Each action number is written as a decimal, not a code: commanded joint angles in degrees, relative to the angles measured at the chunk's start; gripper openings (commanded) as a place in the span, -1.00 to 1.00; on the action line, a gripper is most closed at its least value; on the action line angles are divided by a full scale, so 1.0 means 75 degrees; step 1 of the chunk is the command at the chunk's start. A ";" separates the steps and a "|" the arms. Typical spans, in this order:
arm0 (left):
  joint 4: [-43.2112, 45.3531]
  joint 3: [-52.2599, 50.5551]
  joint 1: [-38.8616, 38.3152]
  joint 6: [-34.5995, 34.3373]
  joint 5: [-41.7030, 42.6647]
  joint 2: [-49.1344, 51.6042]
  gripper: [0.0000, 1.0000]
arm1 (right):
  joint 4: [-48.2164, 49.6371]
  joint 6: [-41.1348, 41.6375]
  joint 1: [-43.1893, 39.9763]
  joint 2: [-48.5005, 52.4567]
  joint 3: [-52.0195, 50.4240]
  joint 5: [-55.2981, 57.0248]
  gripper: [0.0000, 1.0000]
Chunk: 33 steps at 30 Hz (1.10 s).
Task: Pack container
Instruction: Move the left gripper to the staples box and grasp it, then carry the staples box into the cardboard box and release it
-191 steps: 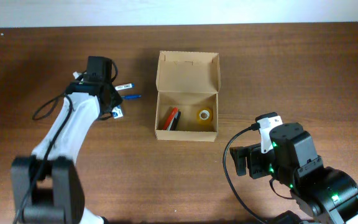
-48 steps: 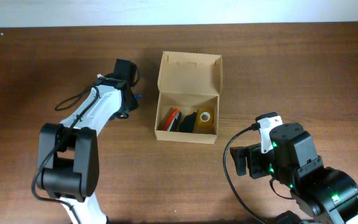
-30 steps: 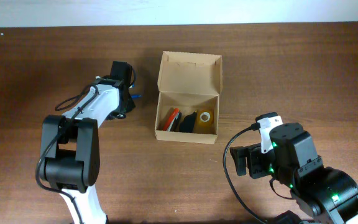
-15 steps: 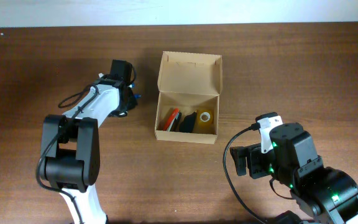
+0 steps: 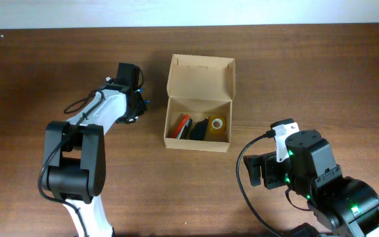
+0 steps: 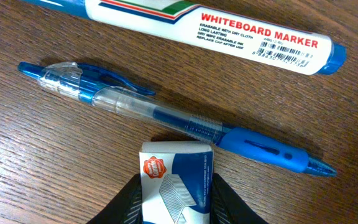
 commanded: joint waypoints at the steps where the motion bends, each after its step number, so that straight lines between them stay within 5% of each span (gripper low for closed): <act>1: -0.0047 -0.0128 -0.0114 0.0122 0.0204 -0.0256 -0.39 | 0.0000 0.0026 0.0041 -0.0050 -0.0026 0.0073 0.98; 11: -0.0621 0.0064 -0.2460 0.0303 0.0000 -0.3378 -0.38 | 0.0003 0.0029 0.0044 -0.0050 -0.0026 0.0073 0.98; 17: -0.0050 0.0192 -0.4106 0.0868 -0.0003 -0.3133 -0.37 | 0.0000 0.0029 0.0044 -0.0050 -0.0026 0.0073 0.98; 24: 0.0350 0.0210 -0.4876 0.1670 0.0119 -0.2159 -0.37 | 0.0003 0.0026 0.0044 -0.0050 -0.0026 0.0073 0.98; 33: 0.0163 0.0210 -0.4940 0.0831 0.0495 -0.1807 -0.37 | 0.0003 0.0026 0.0044 -0.0050 -0.0026 0.0073 0.98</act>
